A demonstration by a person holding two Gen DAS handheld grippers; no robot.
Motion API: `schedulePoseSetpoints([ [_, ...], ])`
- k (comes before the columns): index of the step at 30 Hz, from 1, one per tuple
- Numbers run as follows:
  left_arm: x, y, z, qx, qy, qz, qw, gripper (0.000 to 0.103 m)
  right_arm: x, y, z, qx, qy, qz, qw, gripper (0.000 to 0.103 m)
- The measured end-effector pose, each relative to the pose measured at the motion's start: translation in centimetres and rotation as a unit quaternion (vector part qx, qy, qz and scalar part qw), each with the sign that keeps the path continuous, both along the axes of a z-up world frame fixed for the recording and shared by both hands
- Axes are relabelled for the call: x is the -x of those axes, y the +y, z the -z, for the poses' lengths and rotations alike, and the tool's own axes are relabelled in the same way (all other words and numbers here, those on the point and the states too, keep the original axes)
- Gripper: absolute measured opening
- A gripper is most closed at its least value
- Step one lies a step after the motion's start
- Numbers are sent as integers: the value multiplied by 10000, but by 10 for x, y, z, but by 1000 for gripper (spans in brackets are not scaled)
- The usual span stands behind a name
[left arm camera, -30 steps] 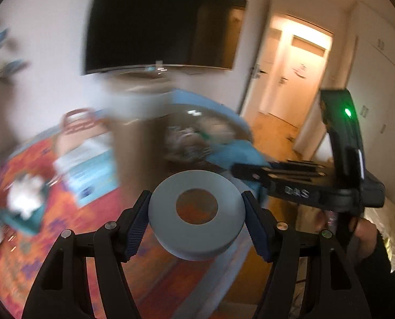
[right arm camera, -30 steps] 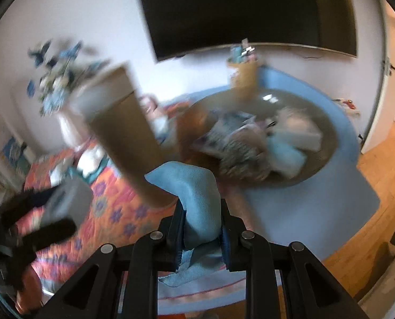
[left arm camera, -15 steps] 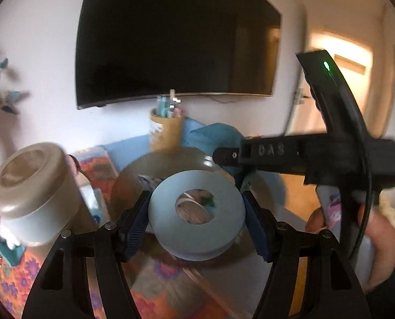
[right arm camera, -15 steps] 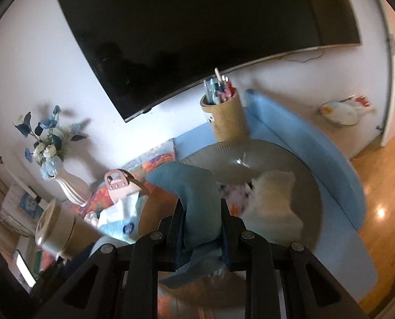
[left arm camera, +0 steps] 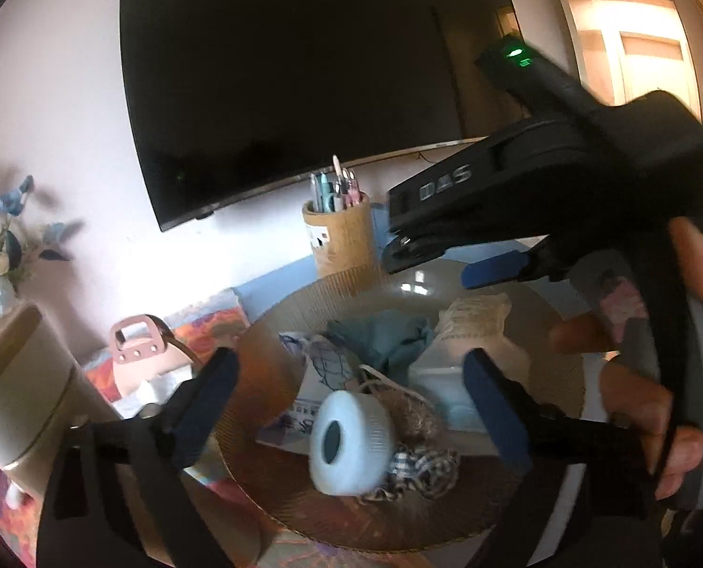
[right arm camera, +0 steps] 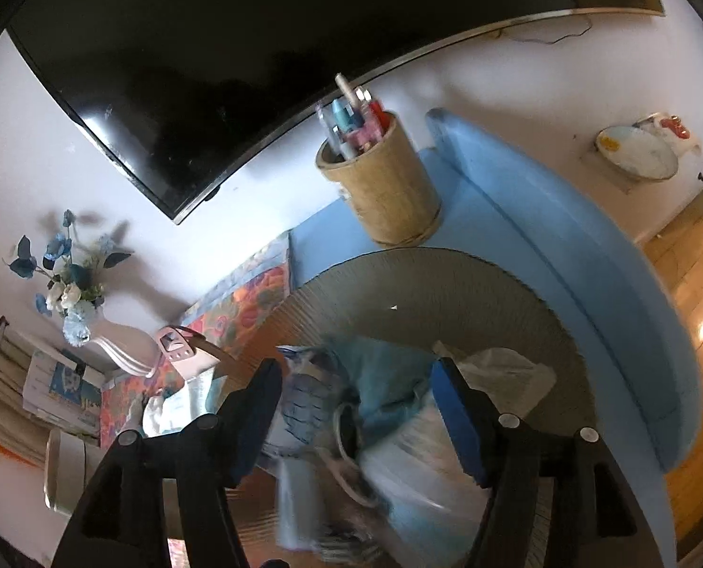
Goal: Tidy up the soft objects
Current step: 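Open left tool to drop tape roll while right tool releases cloth on tray, then move both open tools back over the quilt toward the plush toys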
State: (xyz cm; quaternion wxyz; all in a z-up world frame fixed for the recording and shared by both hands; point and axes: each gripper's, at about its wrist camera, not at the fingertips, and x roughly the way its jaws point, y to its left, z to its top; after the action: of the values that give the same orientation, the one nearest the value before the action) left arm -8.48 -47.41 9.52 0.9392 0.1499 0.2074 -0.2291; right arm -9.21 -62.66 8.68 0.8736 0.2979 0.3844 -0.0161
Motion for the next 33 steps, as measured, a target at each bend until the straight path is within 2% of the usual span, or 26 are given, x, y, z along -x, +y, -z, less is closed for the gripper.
schedulePoseSetpoints([
  [4,20,6,-6,66,18,216,9997,98,28,-7,-9,-4,-158,132,9998,64],
  [10,82,33,-31,174,-408,916,9948,98,93,12,-37,178,-652,201,9975,65],
  [12,96,49,-38,157,-446,1102,9928,98,121,28,-44,345,-831,208,9957,69],
  [14,110,70,-46,115,-431,1182,9920,98,149,48,-47,426,-1079,166,9931,82],
  [15,113,81,-49,103,-415,1174,9922,98,158,56,-48,411,-1190,126,9920,84],
  [19,115,134,-55,111,-138,986,9950,98,186,102,-42,235,-1575,-499,9860,85],
  [23,91,197,-53,184,327,617,9974,98,184,161,-36,653,-1415,-1179,9807,85],
  [27,60,268,-54,420,642,33,9970,98,163,246,-34,1262,-1176,-2051,9634,85],
  [30,37,318,-53,506,715,-385,9954,98,138,306,-33,1725,-1040,-2302,9521,85],
  [33,17,362,-43,478,693,-762,9935,98,110,361,-29,1879,-930,-2617,9421,85],
])
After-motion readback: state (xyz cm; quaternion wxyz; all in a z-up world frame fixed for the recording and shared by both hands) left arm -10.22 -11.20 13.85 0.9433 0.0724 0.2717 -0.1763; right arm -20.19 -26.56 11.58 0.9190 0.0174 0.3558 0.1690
